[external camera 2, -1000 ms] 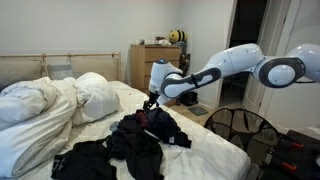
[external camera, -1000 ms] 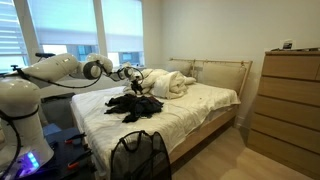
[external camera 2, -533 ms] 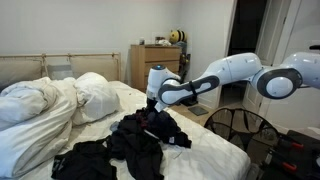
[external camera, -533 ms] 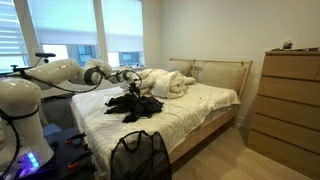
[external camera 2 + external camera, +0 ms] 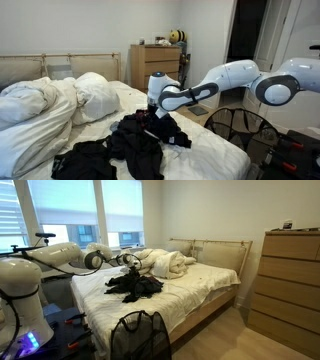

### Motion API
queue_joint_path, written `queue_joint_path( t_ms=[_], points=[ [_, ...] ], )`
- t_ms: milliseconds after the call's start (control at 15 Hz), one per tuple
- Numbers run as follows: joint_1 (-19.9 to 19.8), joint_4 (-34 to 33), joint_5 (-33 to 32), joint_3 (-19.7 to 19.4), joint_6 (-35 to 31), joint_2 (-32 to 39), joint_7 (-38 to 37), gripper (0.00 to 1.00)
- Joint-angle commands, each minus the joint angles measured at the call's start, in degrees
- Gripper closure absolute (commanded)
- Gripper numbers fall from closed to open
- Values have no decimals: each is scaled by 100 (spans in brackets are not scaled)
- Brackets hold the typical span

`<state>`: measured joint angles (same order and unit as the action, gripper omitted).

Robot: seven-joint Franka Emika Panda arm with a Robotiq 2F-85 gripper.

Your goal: Drop socks and a tank top in the laundry basket

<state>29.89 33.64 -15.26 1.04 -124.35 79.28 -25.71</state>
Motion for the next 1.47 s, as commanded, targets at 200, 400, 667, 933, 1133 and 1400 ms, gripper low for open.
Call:
queue_joint_path(
  t_ms=[200,400,667,933,1133,1400],
  points=[
    [9,-471,34,54,134,282,316,0],
    [18,-533,83,77,6,338,430,0],
    [166,-1151,260,-125,21,710,555,0],
    [160,-679,47,-103,-409,511,474,0],
    [103,-643,40,-139,-457,533,421,0],
    [33,-618,20,-183,-505,553,429,0]
  ],
)
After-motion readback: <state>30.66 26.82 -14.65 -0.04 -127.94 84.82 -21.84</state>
